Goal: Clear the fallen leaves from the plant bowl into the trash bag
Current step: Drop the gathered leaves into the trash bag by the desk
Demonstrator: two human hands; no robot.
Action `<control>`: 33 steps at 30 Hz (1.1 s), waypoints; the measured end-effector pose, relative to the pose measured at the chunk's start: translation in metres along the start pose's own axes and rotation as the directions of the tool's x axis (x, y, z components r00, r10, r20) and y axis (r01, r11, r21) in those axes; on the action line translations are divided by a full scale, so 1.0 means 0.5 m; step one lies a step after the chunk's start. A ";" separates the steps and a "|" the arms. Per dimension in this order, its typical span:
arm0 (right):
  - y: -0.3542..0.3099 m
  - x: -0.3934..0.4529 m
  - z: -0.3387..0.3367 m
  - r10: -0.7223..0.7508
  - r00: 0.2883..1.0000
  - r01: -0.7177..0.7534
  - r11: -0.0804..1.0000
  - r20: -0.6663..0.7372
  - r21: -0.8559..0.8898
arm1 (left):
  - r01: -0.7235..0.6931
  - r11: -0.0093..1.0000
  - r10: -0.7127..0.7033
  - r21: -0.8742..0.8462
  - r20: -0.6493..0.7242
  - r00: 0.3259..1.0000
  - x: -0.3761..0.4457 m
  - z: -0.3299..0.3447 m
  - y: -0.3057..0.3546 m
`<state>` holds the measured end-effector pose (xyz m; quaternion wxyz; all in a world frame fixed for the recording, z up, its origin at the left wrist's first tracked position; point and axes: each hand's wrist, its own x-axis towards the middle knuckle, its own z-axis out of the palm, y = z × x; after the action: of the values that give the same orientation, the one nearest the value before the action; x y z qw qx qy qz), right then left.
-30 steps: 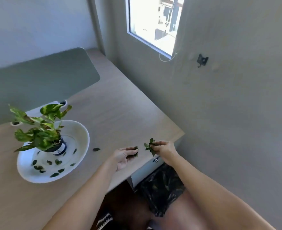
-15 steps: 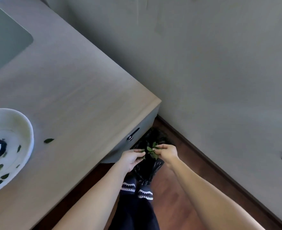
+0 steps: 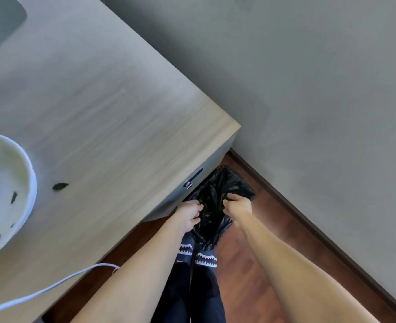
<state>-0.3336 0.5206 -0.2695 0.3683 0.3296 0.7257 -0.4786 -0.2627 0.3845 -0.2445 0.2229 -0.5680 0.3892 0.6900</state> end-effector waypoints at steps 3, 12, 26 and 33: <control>-0.043 -0.048 -0.014 -0.057 0.998 0.057 0.998 0.010 -0.014 | -0.031 0.999 0.031 0.017 0.024 0.999 -0.061 -0.001 0.029; -0.238 -0.232 -0.005 -0.334 0.942 0.331 0.938 -0.012 -0.104 | -0.246 0.969 0.247 -0.028 0.179 0.952 -0.315 -0.082 0.126; -0.272 -0.547 0.428 -0.509 0.678 0.695 0.679 0.531 -0.236 | -0.535 0.845 0.475 -0.017 -0.439 0.763 -0.488 -0.640 0.083; -0.198 -0.644 0.616 -0.539 0.565 0.824 0.410 0.625 -0.392 | -0.410 0.872 0.475 0.266 -0.661 0.581 -0.444 -0.889 0.047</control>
<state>-0.1839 0.1594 -0.0345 0.3630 -0.2612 0.8186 -0.3603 0.0478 0.0493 -0.0481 -0.0995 -0.6629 0.6020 0.4340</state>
